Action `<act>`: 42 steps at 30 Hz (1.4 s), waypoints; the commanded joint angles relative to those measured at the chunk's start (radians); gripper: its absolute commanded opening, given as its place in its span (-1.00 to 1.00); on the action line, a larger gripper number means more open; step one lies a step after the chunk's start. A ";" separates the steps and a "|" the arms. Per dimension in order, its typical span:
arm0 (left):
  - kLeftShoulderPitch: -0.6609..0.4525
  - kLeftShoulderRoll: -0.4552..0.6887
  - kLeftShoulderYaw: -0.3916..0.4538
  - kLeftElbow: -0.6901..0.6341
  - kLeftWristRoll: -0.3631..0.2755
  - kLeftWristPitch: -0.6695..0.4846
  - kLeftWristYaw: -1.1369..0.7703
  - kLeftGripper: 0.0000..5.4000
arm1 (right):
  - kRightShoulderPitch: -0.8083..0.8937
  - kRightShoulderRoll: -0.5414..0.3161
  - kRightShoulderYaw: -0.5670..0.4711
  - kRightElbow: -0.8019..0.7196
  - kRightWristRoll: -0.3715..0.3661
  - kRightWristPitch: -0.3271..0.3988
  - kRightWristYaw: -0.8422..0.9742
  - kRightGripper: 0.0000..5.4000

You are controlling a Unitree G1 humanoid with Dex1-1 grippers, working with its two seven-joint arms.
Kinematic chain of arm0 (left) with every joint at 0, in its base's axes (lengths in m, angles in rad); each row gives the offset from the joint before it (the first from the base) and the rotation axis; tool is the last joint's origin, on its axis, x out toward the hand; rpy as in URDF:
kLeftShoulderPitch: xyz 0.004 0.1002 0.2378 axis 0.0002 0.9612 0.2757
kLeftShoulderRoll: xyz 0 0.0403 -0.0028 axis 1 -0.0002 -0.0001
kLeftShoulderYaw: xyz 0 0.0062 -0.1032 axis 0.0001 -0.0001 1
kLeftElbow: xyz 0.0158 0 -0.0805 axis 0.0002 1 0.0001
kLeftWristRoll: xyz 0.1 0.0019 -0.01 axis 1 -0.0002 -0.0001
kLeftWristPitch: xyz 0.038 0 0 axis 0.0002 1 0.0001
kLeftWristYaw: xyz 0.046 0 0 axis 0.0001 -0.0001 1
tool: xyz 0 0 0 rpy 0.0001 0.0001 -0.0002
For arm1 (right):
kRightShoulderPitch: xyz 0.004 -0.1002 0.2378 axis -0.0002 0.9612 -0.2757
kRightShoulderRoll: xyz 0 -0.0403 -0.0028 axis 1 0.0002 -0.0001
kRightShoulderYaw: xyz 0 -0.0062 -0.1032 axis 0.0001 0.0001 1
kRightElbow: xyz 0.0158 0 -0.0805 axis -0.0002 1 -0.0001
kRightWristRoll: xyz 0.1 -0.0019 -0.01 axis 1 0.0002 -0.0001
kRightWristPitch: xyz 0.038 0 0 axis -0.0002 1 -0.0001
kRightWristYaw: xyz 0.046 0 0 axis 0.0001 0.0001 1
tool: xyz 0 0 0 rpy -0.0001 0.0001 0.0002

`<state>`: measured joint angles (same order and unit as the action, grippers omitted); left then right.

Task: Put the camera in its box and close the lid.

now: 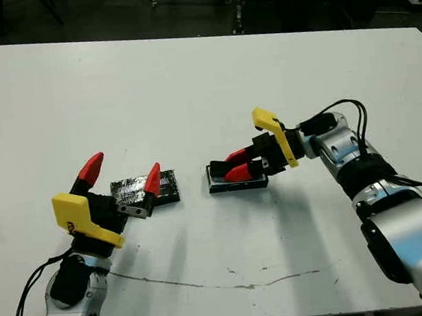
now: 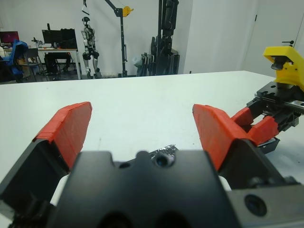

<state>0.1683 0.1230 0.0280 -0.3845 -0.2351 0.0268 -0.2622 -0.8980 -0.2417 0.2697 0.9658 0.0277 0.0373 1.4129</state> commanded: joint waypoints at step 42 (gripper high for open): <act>-0.012 0.007 0.003 0.003 -0.005 0.010 -0.017 1.00 | 0.022 -0.094 0.051 0.027 -0.078 -0.097 0.071 0.50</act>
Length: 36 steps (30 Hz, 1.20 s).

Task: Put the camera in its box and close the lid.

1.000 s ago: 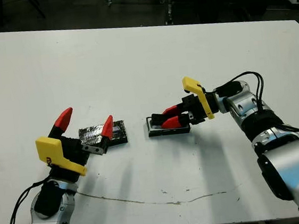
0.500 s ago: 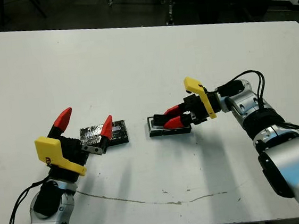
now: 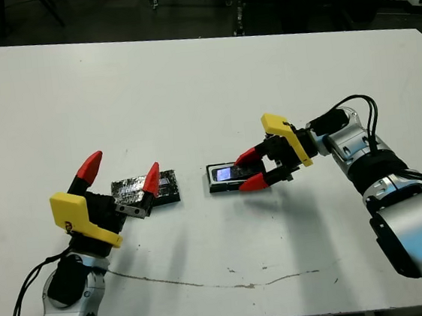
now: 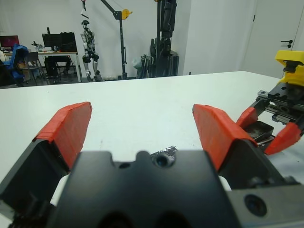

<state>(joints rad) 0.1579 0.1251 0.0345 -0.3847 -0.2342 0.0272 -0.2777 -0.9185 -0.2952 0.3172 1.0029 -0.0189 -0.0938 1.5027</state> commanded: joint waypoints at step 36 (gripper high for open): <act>0.015 -0.002 -0.030 -0.014 0.010 0.021 0.025 1.00 | 0.643 -0.172 -0.412 -1.234 0.241 0.389 -0.648 0.84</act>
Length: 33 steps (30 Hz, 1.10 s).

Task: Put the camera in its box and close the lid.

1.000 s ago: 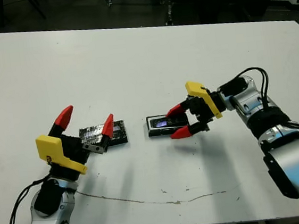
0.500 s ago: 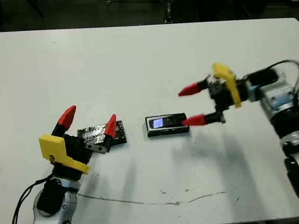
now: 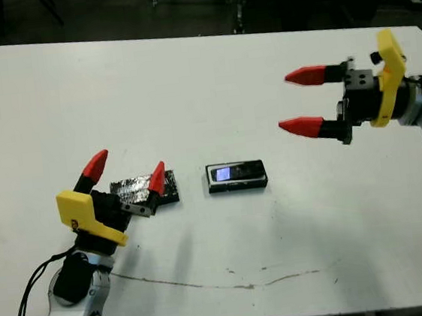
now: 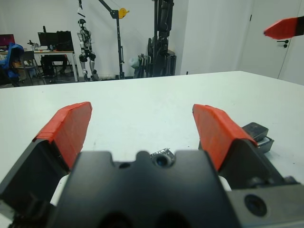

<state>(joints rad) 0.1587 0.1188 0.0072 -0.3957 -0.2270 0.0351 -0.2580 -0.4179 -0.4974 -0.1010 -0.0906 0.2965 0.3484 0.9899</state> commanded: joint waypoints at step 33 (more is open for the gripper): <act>0.022 -0.004 -0.014 -0.008 0.004 0.014 0.017 1.00 | 0.345 0.256 0.319 -0.156 -0.664 -0.315 -0.752 -0.89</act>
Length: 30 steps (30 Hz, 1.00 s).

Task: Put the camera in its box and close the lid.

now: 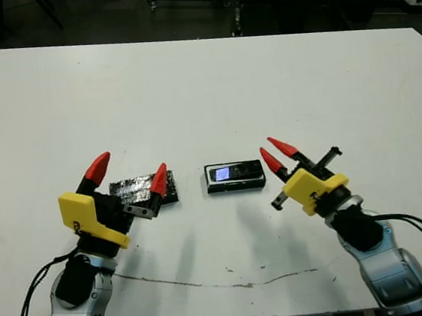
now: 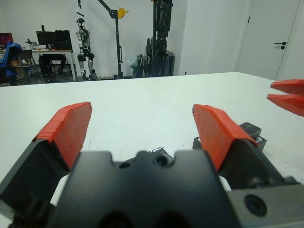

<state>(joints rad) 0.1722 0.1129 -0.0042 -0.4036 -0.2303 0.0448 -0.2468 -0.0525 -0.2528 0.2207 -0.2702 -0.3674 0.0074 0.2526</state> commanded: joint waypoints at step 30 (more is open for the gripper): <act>0.017 -0.002 -0.006 -0.010 -0.005 0.011 0.008 1.00 | -0.075 0.053 0.046 0.157 -0.020 0.168 -0.017 -0.99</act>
<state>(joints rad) 0.1816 0.1098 -0.0096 -0.4096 -0.2332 0.0468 -0.2396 -0.1149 -0.1977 0.2649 -0.1328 -0.3821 0.1585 0.2404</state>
